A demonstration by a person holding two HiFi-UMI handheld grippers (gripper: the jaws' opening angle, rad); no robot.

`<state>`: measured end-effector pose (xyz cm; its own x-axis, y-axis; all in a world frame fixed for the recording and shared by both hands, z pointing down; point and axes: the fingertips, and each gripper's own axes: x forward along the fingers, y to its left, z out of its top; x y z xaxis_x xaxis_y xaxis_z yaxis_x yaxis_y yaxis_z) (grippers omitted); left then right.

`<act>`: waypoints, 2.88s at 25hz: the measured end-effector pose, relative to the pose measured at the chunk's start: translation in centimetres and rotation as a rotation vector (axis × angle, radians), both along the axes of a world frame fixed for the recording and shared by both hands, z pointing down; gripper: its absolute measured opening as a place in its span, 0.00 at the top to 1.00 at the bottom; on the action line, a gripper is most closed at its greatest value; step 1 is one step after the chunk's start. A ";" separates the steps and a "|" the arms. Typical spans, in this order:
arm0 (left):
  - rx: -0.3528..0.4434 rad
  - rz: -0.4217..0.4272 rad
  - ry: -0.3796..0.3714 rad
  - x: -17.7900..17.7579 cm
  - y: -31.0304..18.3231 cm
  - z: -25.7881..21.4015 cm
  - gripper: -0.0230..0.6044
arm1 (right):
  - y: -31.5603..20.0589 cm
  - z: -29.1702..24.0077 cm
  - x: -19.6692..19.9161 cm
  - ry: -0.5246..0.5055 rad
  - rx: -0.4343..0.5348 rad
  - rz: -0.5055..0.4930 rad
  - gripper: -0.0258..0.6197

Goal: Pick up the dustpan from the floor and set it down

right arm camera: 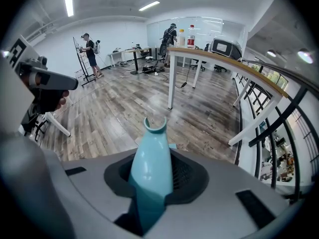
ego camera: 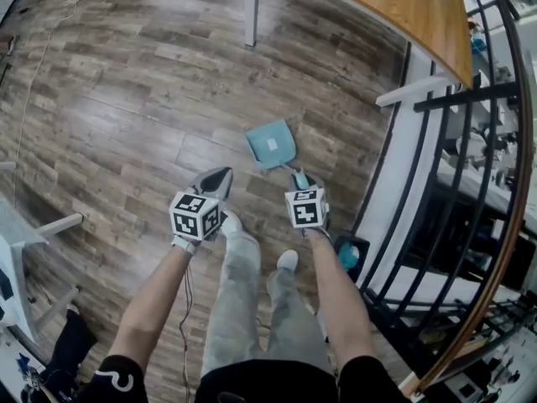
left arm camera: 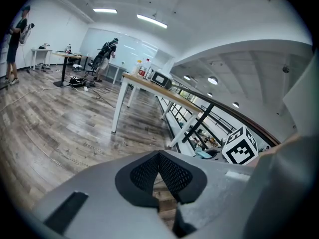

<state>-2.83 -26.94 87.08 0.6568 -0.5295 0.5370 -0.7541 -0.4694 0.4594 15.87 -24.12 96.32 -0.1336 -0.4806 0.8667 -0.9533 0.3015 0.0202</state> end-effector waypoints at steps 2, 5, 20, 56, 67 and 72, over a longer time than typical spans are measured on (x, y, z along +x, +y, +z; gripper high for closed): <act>0.001 0.001 0.000 -0.1 0.3 -0.1 0.97 | 0.3 0.0 0.0 0.007 -0.002 0.000 0.83; 0.004 0.003 -0.004 -0.3 0.8 -0.3 0.97 | 0.5 0.1 0.0 0.013 -0.006 0.003 0.83; 0.059 -0.021 -0.057 -0.9 3.8 -6.7 0.97 | 3.2 -7.4 1.3 -0.081 0.050 0.067 0.84; 0.339 -0.162 -0.017 12.0 19.5 -37.5 0.97 | 15.2 -46.3 14.6 -0.171 0.438 -0.106 0.83; 0.385 -0.181 -0.034 11.8 21.0 -40.4 0.97 | 17.1 -50.9 15.5 -0.199 0.513 -0.120 0.83; 0.389 -0.174 -0.056 11.6 21.3 -40.1 0.97 | 17.5 -51.7 15.5 -0.205 0.527 -0.125 0.83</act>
<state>8.74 -5.59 46.94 0.5153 -0.7999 0.3075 -0.8560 -0.4631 0.2299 31.38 -6.65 44.65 -0.3566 -0.8101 0.4654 -0.9115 0.4109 0.0168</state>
